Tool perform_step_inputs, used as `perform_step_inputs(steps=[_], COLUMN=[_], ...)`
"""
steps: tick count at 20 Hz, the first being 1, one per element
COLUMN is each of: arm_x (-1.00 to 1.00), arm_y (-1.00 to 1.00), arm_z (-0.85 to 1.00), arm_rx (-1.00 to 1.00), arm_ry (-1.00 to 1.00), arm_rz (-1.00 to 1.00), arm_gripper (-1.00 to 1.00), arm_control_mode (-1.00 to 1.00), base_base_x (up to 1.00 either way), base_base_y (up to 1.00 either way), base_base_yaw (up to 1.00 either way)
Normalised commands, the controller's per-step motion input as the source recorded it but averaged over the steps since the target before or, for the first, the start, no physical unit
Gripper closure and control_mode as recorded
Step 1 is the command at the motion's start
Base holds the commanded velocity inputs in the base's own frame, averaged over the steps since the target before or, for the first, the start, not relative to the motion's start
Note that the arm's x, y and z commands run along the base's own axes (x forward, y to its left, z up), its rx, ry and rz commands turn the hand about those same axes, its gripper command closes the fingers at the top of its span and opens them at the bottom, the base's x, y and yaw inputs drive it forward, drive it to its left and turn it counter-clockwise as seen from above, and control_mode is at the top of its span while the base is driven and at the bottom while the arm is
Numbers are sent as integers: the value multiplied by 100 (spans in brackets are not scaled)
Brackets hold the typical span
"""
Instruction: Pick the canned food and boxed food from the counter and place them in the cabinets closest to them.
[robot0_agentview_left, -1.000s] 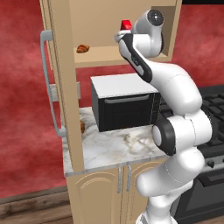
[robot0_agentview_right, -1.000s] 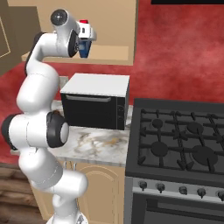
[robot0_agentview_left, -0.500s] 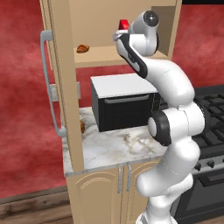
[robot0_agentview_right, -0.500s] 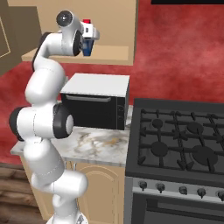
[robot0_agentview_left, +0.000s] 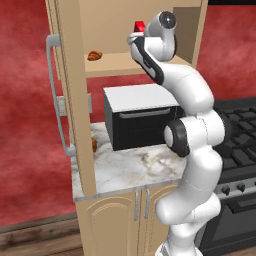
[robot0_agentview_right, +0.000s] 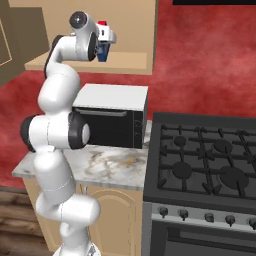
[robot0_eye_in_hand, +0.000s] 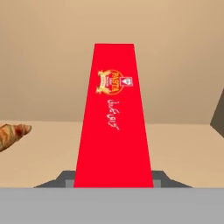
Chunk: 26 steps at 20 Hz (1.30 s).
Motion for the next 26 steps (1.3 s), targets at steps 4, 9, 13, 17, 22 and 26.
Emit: perform_step_inputs(steps=[4, 9, 13, 17, 22, 26], arm_x=[26, 21, 4, 0, -12, -78], arm_y=[0, 0, 0, 0, 0, -6], arm_z=[0, 0, 0, 0, 4, 0], arm_rx=[0, 0, 0, 0, 0, 0], arm_ry=[0, 0, 0, 0, -1, -7], arm_rz=[0, 0, 0, 0, 0, -1], arm_gripper=[100, -100, -100, -100, -100, -100], arm_control_mode=[-100, -100, -100, -100, -100, -100], base_base_x=[0, 0, 0, 0, 0, 0], base_base_y=[0, 0, 0, 0, 0, 0], base_base_yaw=[0, 0, 0, 0, 0, 0])
